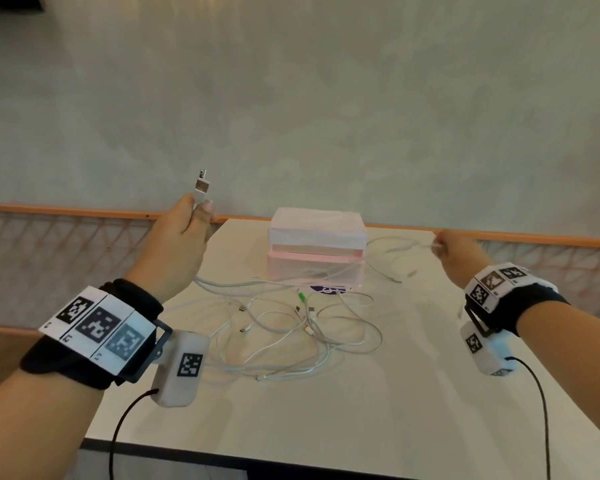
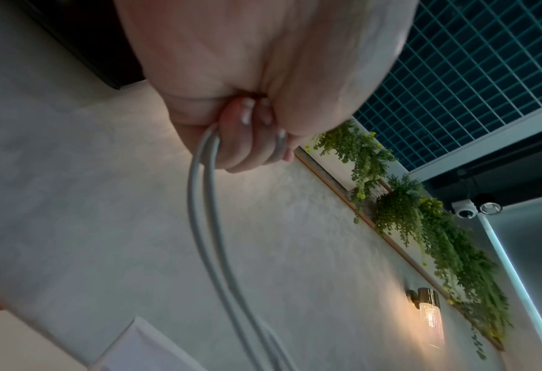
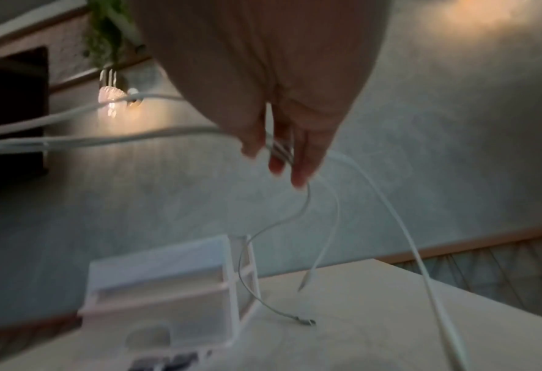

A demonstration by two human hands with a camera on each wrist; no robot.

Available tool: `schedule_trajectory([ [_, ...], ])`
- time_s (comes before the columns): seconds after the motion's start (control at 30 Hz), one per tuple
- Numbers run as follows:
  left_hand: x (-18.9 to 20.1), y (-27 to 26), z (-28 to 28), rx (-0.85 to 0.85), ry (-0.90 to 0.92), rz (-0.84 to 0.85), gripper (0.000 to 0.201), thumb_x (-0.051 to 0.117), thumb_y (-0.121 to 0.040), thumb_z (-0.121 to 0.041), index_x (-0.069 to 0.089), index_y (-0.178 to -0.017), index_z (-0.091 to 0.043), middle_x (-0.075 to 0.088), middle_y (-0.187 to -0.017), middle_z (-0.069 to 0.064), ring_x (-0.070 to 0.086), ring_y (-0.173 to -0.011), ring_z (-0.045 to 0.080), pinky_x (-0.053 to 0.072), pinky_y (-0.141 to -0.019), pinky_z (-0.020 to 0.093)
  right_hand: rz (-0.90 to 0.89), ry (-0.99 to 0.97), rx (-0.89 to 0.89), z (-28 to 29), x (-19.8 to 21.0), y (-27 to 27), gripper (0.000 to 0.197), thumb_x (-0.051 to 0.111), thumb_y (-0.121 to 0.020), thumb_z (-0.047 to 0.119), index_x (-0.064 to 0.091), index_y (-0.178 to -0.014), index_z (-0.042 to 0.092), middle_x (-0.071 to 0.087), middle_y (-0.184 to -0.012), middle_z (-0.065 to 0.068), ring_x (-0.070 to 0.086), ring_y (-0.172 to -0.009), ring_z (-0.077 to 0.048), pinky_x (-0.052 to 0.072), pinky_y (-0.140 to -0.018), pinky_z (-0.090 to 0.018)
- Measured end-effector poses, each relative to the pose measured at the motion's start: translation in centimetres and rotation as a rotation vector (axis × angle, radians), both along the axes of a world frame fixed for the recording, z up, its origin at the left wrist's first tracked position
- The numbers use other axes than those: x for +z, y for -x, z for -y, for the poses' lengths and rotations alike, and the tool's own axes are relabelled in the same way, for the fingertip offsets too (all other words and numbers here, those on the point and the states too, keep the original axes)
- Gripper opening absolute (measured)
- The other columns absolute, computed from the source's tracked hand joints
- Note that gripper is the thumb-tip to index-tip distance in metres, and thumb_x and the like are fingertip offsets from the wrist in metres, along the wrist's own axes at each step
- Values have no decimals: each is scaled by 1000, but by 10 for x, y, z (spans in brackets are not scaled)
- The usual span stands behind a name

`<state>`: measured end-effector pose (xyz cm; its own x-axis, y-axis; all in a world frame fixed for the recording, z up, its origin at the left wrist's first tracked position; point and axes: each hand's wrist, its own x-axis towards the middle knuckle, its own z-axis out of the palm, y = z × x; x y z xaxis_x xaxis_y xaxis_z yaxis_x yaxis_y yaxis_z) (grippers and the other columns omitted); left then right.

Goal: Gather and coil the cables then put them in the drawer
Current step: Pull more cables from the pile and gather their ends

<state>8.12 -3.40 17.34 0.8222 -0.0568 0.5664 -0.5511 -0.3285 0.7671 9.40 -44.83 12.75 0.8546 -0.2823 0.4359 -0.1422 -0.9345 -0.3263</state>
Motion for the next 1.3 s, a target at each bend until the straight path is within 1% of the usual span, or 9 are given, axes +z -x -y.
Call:
schedule_trajectory([
  [0.17,-4,4,2,-100,81,-75,29,34,-102,-26,48,-78,-18,32,-51,-11,26,-41,2,26,-39,16,-744,125,51,-6,-29,19,17,52,-81,1,58,-74,14,62,-72,4,54,-64,-8,44,-63,-21],
  [0.27,-3,6,6,-163,159,-136,29,34,-102,-27,47,-78,-18,32,-46,-14,25,-39,1,20,-38,16,-928,251,100,-9,-42,29,20,57,-80,-1,55,-70,16,65,-89,-1,54,-75,-9,45,-73,-22],
  [0.4,-3,12,13,-250,215,-191,28,35,-102,-26,46,-77,-17,31,-45,-14,23,-39,1,17,-37,16,-981,299,102,-9,-52,36,32,50,-86,-3,69,-104,15,66,-100,1,60,-79,-14,46,-73,-21],
  [0.5,-8,14,18,-316,192,-226,29,34,-102,-27,46,-76,-18,31,-46,-13,22,-39,2,16,-38,17,-949,244,134,-19,-41,38,43,36,-88,-7,70,-101,17,61,-92,3,61,-64,-16,46,-56,-19],
  [0.63,-18,14,28,-350,158,-290,28,34,-102,-27,46,-77,-17,31,-47,-13,21,-42,4,15,-38,18,-735,408,190,-43,-26,21,41,41,-88,2,61,-119,21,58,-126,2,53,-117,-18,39,-98,-23],
  [0.77,-32,13,36,-334,102,-330,30,33,-102,-27,47,-78,-18,29,-51,-12,20,-45,7,16,-38,19,-512,309,332,-76,-38,-3,43,55,-88,15,50,-130,23,50,-137,-1,47,-125,-21,33,-107,-31],
  [0.87,-40,13,38,-313,92,-336,29,33,-102,-26,48,-79,-16,28,-54,-7,20,-45,9,17,-38,18,-582,265,367,-101,-51,-12,56,57,-89,17,36,-140,21,39,-147,-3,38,-134,-21,28,-111,-31],
  [1.03,-47,9,33,-305,76,-331,28,34,-102,-26,49,-79,-16,29,-55,-6,21,-43,7,18,-37,18,-640,327,285,-110,-55,-23,30,46,-95,23,59,-118,9,62,-122,-10,56,-113,-26,42,-96,-31],
  [1.3,-52,1,33,-319,106,-364,28,34,-102,-26,48,-79,-16,29,-53,-9,20,-44,7,18,-37,17,74,-247,239,-79,-3,-29,37,39,-97,31,58,-73,11,66,-74,-7,59,-66,-26,49,-70,-34],
])
